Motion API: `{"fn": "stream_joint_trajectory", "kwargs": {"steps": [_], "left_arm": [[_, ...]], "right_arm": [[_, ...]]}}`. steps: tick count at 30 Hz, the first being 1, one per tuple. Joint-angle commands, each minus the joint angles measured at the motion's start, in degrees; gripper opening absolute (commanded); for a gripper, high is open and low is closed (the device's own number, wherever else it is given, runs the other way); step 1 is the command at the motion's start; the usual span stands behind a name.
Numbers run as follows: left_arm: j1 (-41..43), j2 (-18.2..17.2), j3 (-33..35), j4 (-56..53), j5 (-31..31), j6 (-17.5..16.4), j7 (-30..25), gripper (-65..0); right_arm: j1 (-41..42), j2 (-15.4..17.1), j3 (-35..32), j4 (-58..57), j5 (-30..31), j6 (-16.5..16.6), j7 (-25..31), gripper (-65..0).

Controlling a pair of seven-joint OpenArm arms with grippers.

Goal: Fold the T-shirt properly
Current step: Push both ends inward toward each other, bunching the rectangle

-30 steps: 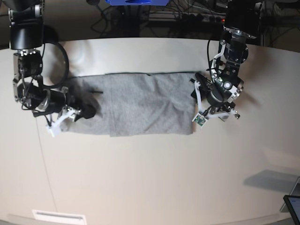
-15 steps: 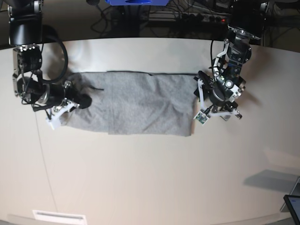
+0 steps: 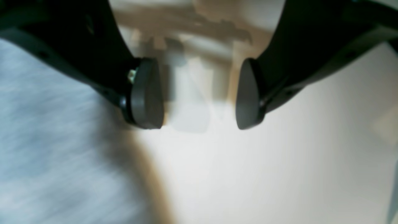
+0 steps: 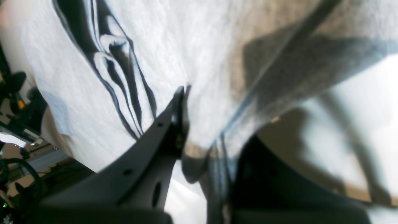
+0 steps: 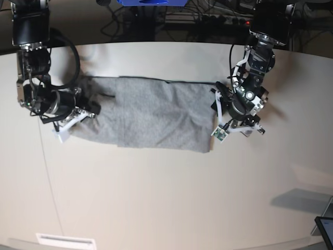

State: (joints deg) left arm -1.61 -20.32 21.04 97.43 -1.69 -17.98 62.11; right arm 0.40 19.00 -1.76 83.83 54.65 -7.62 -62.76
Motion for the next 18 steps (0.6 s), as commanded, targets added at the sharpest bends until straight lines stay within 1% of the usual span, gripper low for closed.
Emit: {"fn": "stream_joint_trajectory", "kwargs": {"steps": [1,4,8,11,13,16,18], "left_arm": [[-0.64,-0.04,-0.16,0.46,-0.11,-0.09,0.09,-28.6],[-0.81,0.58,0.55,0.46,-0.11,-0.09,0.09,-28.6],[-1.95,0.49,5.38,0.37,-0.11,-0.09,0.36,-28.6],[-2.04,0.76,6.17,0.37,-0.11,-0.09,0.36,-28.6],[-2.04,0.76,6.26,0.37,-0.11,-0.09,0.36,-28.6],[-2.22,0.93,6.26,0.37,-0.11,-0.09,0.36,-28.6],[-2.22,0.93,6.35,0.29,-0.11,-0.09,0.36,-28.6]], "right_arm": [[-0.80,0.82,-0.22,0.43,-4.76,-1.83,-2.42,-64.9],[-0.89,0.12,-0.22,2.28,-4.68,-1.83,-2.51,-64.9],[-0.80,-0.41,-0.13,5.44,-4.68,-1.83,-4.18,-64.9],[-0.89,-0.76,-0.13,9.66,-4.59,-1.92,-4.36,-64.9],[-0.89,-2.17,0.13,11.86,-4.68,-1.92,-6.47,-64.9],[-0.71,-4.89,4.00,15.38,-4.68,-1.92,-10.34,-64.9],[-0.54,-6.21,5.41,17.93,-4.76,-1.92,-12.27,-64.9]]}}
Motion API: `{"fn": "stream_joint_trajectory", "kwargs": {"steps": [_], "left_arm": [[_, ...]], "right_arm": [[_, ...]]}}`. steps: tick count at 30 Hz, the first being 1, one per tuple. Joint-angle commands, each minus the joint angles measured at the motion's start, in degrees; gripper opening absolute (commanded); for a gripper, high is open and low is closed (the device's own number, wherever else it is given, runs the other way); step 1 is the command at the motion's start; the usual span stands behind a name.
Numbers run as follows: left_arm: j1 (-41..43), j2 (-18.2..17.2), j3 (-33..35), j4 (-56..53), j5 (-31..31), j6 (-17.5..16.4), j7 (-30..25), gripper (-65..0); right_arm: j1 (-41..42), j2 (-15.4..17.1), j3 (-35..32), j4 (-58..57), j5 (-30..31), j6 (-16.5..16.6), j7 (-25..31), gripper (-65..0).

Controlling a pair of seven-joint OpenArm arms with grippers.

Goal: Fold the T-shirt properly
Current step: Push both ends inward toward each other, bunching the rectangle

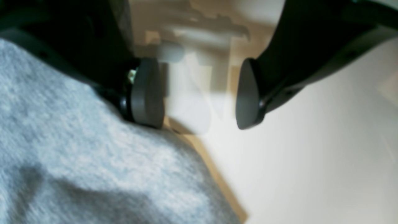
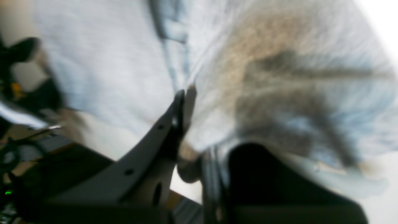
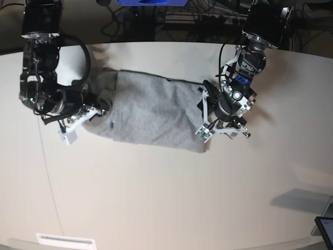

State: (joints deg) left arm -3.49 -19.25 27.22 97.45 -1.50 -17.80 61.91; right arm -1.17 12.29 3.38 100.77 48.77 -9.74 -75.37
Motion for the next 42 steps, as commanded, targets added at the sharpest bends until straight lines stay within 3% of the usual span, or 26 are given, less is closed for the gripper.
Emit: {"fn": "stream_joint_trajectory", "kwargs": {"steps": [1,8,20,29,37,42], "left_arm": [[-0.34,-0.14,0.16,0.27,-0.30,-0.26,0.55,-28.6],[0.01,-0.14,0.16,0.35,-0.57,-0.26,0.55,-28.6],[-0.07,2.23,0.25,0.35,-0.30,-0.26,0.55,-28.6],[-1.13,1.88,5.61,0.53,-0.30,-0.26,3.36,-28.6],[-1.66,0.30,5.17,0.88,-0.30,-0.26,3.54,-28.6],[-1.74,-0.14,5.44,0.88,-0.30,-0.26,3.54,-28.6]], "right_arm": [[1.13,0.06,0.62,2.57,1.12,0.20,-0.19,-64.9],[0.77,-2.32,0.27,4.50,1.12,-4.64,-0.27,-64.9],[1.04,-6.62,-2.45,6.17,1.03,-4.64,0.08,-64.9],[2.27,-10.32,-3.77,6.44,0.94,-4.64,0.16,-64.9],[3.85,-10.76,-3.77,6.44,1.03,-4.37,0.16,-64.9],[4.73,-13.48,-3.86,6.44,1.12,-4.37,0.78,-64.9]]}}
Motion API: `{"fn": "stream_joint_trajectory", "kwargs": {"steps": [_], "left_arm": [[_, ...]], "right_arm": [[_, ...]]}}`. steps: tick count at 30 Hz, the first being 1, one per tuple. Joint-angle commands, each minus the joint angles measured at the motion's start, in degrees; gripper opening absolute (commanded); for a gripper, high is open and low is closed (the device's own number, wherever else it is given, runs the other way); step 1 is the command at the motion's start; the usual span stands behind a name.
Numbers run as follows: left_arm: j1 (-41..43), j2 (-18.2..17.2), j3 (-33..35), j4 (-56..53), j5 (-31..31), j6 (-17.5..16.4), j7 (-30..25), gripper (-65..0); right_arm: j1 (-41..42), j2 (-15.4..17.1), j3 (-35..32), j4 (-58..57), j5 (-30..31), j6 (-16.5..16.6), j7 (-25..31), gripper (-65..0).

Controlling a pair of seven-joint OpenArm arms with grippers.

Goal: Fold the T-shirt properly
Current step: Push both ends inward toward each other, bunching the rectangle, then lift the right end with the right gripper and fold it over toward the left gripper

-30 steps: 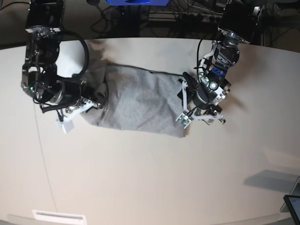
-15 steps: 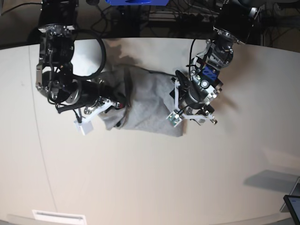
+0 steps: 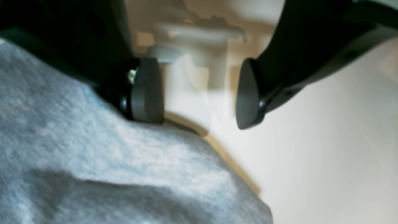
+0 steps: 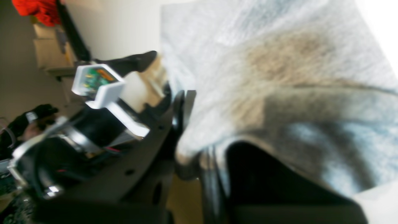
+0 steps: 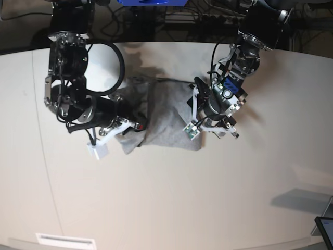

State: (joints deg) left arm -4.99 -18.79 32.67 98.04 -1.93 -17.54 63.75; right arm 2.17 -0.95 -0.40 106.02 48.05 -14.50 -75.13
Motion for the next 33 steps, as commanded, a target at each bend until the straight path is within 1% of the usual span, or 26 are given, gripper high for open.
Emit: {"fn": "stream_joint_trajectory", "kwargs": {"steps": [1,4,8,12,16,20,24,26,29,33], "left_arm": [[-0.24,-0.60,-0.01,0.29,0.13,-0.53,1.70,-28.6],[-0.32,-0.42,-0.09,0.29,0.13,-0.53,1.70,-28.6],[-0.94,-0.42,0.08,0.20,0.13,-0.53,1.70,-28.6],[-1.03,-0.42,-0.01,0.29,0.13,-0.53,1.70,-28.6],[-1.03,-0.25,-0.01,0.64,-0.31,-0.53,1.70,-28.6],[-0.32,-0.95,-0.27,4.95,0.13,-0.53,1.88,-28.6],[-0.94,-3.06,-0.62,8.11,0.04,-0.53,5.49,-28.6],[-0.94,-4.73,-1.76,9.35,0.04,-0.53,5.49,-28.6],[-0.41,-5.87,-5.72,10.22,0.04,-0.53,5.49,-28.6],[-0.24,-7.90,-6.34,10.05,0.13,-0.53,5.57,-28.6]], "right_arm": [[1.47,-0.76,-0.08,1.02,1.84,0.39,0.45,-64.9],[1.47,-1.99,-0.61,1.02,1.84,0.39,0.28,-64.9],[1.47,-2.43,-4.04,1.02,1.57,0.39,0.72,-64.9],[1.12,-3.84,-4.39,1.02,1.57,0.22,0.72,-64.9],[1.12,-4.02,-4.39,0.93,1.49,0.13,1.33,-64.9],[1.12,-3.84,-4.47,0.84,1.49,0.13,2.56,-64.9],[1.12,-3.75,-4.47,0.84,1.49,0.04,2.65,-64.9],[1.12,-3.75,-4.47,0.40,1.49,0.04,2.65,-64.9],[1.12,-3.66,-4.47,-0.30,1.49,0.04,2.74,-64.9],[1.03,-3.75,-4.56,-0.30,1.49,0.04,2.74,-64.9]]}}
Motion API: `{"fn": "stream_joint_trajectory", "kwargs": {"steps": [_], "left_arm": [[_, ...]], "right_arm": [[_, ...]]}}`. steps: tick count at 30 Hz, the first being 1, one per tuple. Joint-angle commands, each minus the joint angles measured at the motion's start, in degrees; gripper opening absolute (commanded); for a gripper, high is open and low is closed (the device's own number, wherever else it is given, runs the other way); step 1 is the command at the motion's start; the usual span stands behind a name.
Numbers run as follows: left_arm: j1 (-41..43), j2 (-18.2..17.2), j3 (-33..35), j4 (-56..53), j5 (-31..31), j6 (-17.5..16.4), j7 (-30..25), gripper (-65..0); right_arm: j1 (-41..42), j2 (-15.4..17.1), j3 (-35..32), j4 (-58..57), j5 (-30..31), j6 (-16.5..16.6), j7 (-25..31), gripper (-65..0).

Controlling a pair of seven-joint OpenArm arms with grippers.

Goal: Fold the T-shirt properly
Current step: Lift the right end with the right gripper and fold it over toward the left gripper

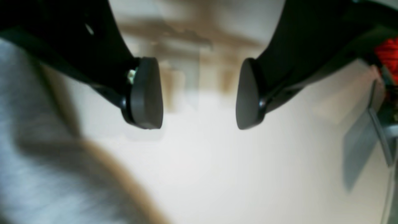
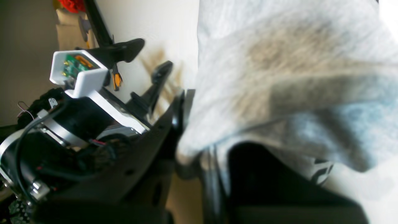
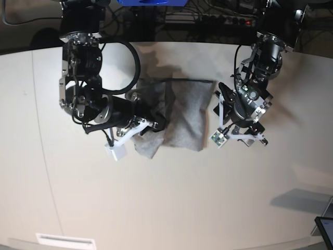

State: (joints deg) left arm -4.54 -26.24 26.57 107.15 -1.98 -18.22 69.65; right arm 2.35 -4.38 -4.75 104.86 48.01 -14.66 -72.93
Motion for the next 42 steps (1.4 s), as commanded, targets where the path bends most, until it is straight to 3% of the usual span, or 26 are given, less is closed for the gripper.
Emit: {"fn": "stream_joint_trajectory", "kwargs": {"steps": [1,12,19,26,35,38,42], "left_arm": [[-0.17,-0.62,-0.33,0.85,0.18,0.15,-0.24,-28.6],[1.41,-0.62,-0.15,-4.69,0.18,0.15,-0.94,-28.6],[0.89,0.17,7.24,-4.78,0.18,0.15,-1.82,-28.6],[0.89,1.93,7.32,-4.78,0.18,0.15,-1.82,-28.6],[0.89,1.58,7.15,-4.43,0.18,0.15,-1.82,-28.6],[0.89,1.49,6.88,-4.43,0.18,0.15,-1.74,-28.6],[0.89,1.49,6.88,-4.52,0.18,0.15,-1.74,-28.6]], "right_arm": [[0.86,-0.41,-0.21,0.86,1.53,0.19,0.53,-64.9],[0.95,-0.58,-3.20,0.86,1.44,0.19,0.62,-64.9],[1.03,-0.58,-3.38,0.86,1.88,0.19,3.87,-64.9],[1.03,-0.58,-6.98,0.77,1.71,-0.07,4.31,-64.9],[1.12,-0.67,-7.86,0.24,1.88,-9.04,6.07,-64.9],[2.27,-0.58,-11.73,-2.05,1.44,-11.94,6.51,-64.9],[3.85,-0.06,-17.71,-2.92,1.44,-20.20,9.85,-65.0]]}}
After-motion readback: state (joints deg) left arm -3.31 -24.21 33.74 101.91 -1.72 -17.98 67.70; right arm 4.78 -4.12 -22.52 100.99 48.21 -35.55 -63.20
